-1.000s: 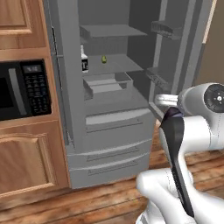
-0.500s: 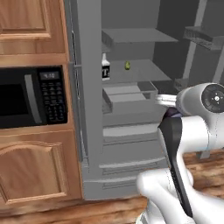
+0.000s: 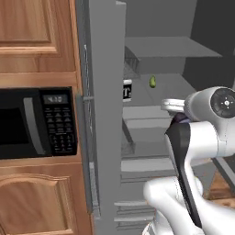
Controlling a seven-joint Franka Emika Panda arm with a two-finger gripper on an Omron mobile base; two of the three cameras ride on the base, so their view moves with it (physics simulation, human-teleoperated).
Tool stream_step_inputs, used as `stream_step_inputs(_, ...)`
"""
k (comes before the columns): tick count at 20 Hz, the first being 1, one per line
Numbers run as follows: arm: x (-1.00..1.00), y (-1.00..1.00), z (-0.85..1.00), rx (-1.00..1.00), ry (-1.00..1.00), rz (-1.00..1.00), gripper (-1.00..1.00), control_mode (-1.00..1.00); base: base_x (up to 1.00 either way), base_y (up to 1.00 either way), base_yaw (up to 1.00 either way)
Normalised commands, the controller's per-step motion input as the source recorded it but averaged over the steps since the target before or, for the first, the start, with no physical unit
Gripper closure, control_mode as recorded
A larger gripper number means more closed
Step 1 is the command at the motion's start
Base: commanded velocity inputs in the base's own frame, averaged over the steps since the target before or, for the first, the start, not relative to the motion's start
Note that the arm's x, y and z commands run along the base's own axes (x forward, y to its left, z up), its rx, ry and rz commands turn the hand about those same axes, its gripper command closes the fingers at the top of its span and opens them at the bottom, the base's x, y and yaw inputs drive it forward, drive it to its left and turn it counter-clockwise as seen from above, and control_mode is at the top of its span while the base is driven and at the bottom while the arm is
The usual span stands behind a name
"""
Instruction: Place the condiment bottle and condiment bottle from the counter to the top shelf of the fridge. If the existing items in the fridge are on the top shelf, move them to other shelves.
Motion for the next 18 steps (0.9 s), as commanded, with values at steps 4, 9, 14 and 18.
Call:
stream_step_inputs(4, 0.00, 0.00, 0.00, 0.00, 0.00, 0.00, 1.00, 1.00, 0.46, -0.31, 0.09)
stream_step_inputs(9, 0.00, -0.21, 0.29, 0.00, -0.07, 0.00, 1.00, -1.00, 0.06, -0.26, 0.00)
stream_step_inputs(14, 0.04, -0.43, 0.96, 0.00, -0.27, 0.00, 1.00, -1.00, 0.00, 0.00, 0.00)
stream_step_inputs(18, 0.41, -0.27, 0.88, 0.00, -0.27, 0.00, 1.00, -1.00, 0.00, 0.00, 0.00)
